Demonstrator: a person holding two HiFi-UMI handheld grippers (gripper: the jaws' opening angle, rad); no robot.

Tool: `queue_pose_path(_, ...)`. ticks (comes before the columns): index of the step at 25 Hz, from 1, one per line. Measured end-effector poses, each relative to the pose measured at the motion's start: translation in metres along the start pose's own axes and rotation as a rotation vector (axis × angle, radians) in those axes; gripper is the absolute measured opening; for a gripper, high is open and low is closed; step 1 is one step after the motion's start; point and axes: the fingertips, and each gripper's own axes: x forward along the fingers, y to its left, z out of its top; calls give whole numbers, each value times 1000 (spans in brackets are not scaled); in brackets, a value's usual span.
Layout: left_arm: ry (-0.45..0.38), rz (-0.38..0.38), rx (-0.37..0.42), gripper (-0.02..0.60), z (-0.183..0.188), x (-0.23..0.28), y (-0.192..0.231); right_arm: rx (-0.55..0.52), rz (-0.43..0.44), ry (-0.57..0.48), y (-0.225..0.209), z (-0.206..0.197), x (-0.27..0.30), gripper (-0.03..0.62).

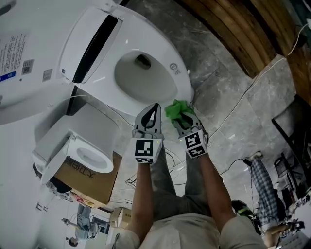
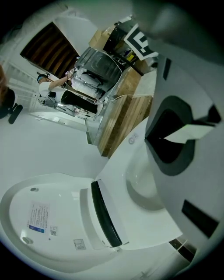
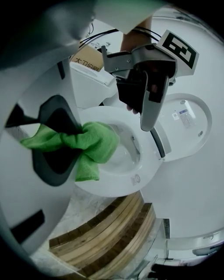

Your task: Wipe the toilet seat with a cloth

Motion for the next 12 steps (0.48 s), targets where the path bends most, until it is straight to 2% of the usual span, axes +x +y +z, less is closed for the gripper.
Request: queue_pose_path(12,8,-28,3,12,5,11,-9,29,-82,-32,-29,12,-8,94)
